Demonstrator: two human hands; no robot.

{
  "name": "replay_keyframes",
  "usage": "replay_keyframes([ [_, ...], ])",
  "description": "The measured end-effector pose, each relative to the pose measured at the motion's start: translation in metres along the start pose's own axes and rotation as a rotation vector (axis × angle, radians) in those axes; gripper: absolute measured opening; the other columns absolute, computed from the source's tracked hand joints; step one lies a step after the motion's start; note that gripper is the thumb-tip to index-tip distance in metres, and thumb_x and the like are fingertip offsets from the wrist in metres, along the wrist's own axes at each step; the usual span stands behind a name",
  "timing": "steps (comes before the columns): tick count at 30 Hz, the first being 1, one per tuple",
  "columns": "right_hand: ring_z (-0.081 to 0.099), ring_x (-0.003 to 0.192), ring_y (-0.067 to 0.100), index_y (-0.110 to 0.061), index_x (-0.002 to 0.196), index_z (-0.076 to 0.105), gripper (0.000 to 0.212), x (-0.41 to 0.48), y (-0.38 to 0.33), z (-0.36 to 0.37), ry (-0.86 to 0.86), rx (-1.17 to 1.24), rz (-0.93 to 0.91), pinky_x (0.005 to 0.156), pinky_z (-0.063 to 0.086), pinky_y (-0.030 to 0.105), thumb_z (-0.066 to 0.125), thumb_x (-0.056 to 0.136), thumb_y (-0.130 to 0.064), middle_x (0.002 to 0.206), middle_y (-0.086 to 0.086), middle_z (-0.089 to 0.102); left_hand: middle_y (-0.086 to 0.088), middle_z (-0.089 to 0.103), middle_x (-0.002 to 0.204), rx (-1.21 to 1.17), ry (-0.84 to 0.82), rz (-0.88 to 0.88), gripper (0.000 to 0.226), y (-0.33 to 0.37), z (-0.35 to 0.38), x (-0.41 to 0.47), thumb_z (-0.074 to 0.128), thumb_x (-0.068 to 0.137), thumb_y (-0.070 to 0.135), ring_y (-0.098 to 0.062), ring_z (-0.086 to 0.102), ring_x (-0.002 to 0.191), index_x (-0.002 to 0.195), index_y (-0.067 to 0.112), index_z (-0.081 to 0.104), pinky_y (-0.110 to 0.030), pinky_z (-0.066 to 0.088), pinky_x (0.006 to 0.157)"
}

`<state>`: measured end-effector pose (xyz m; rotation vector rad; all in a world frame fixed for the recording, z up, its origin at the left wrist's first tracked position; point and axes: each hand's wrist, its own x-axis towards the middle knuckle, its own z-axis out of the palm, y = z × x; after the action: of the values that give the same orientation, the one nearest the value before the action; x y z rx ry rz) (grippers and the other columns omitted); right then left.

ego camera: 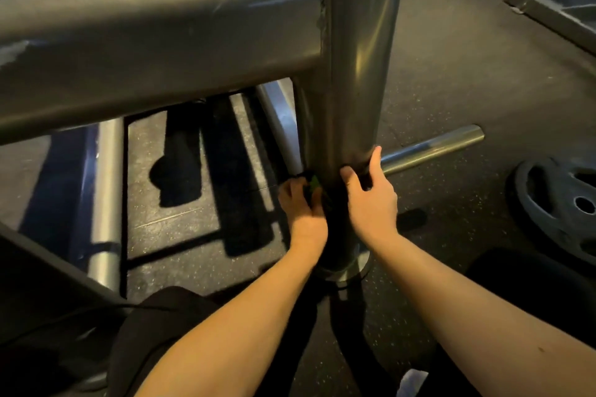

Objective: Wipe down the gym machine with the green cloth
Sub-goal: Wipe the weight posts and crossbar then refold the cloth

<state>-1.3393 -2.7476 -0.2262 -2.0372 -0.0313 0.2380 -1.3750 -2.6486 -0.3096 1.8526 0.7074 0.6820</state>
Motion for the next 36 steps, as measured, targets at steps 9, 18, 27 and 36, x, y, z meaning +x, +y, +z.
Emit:
replay_keyframes([
  [9,0.037,0.146,0.029,-0.048,0.159,-0.002,0.084,0.000,0.013,0.008,-0.019,0.055,-0.042,0.119,0.031,0.047,0.057,0.100,-0.044,0.167,0.001,0.027,-0.021,0.046,0.127,-0.019,0.085,0.207,0.028,0.035,-0.009,0.027,0.055,0.097,0.018,-0.024,0.047,0.116,0.115,-0.003,0.055,-0.010,0.032,0.102],
  [18,0.038,0.146,0.023,-0.048,0.159,0.000,0.089,0.009,0.033,0.008,-0.034,0.050,-0.040,0.115,0.032,0.037,0.064,0.097,-0.042,0.163,-0.003,0.035,-0.013,0.044,0.133,0.230,-0.182,-0.163,0.026,-0.073,0.019,-0.027,0.053,0.102,0.016,-0.027,0.048,0.119,0.126,0.006,0.052,-0.040,0.039,0.110],
  [27,0.041,0.132,0.023,-0.037,0.162,0.007,0.091,0.005,0.046,0.019,0.028,0.029,-0.006,0.100,0.035,0.030,0.069,0.095,-0.034,0.145,0.003,0.034,-0.020,0.051,0.105,0.036,0.169,0.140,0.018,0.003,0.003,0.027,0.045,0.097,0.030,-0.040,0.054,0.096,0.109,0.018,0.048,-0.048,0.046,0.089],
  [36,0.041,0.112,0.012,-0.034,0.162,0.012,0.096,0.010,0.061,0.017,0.021,0.064,0.012,0.077,0.027,-0.010,0.076,0.091,-0.031,0.125,0.002,0.035,-0.015,0.043,0.139,0.290,-0.222,-0.262,0.031,-0.110,0.039,-0.055,0.051,0.102,0.018,-0.032,0.040,0.132,0.131,0.006,0.049,-0.041,0.033,0.115],
])
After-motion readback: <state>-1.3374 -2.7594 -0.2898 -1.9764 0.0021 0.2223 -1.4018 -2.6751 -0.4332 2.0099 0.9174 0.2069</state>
